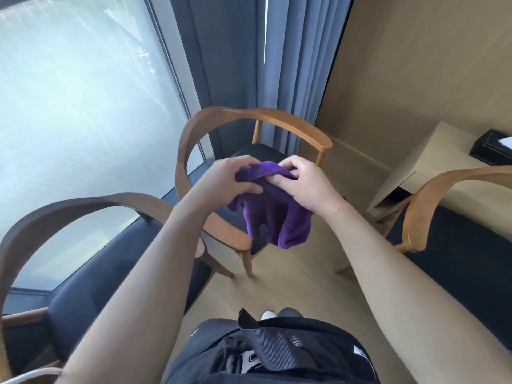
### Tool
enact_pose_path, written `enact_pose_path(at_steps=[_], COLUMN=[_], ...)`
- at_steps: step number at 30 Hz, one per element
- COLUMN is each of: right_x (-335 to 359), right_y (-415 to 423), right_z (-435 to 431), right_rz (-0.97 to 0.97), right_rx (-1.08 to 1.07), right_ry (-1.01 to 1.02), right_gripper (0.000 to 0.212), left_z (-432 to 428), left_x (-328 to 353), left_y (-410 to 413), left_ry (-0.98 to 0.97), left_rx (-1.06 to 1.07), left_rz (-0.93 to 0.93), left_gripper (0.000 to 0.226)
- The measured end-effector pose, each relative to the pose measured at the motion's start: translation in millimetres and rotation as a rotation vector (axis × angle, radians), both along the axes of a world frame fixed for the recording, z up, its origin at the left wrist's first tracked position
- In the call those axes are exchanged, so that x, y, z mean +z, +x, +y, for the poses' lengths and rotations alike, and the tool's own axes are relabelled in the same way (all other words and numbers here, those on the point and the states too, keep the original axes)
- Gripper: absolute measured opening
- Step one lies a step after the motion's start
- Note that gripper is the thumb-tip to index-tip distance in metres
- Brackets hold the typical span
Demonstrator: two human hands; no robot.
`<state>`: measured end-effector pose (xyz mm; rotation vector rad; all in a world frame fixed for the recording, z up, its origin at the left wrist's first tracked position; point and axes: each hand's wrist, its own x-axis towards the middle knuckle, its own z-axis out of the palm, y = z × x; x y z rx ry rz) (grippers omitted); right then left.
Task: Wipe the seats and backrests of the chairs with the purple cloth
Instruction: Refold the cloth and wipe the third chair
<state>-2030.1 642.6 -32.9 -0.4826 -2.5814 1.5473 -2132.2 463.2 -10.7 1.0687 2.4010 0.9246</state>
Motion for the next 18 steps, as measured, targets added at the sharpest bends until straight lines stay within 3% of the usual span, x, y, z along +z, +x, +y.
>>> enact_pose_path(at_steps=[4,8,14,18], right_x=[-13,-16,-8,-4], right_y=[6,9,5,1], right_z=[9,5,2,-2], right_rz=[-0.087,-0.164,0.016,0.042], right_rx=[-0.048,0.199,0.227,0.176], right_ry=[0.089,-0.041,-0.162,-0.104], right_gripper=[0.023,0.016,0.010,0.016], left_z=[-5,1,5,3], left_x=[7,5,-8,-11], left_y=[-10,-10,-6,2], left_ry=[-0.005,-0.003,-0.012,0.057], left_rx=[0.047,0.125,0.236,0.117], left_rz=[-0.025,0.064,0.206,0.053], left_gripper=[0.017,0.025,0.043,0.014])
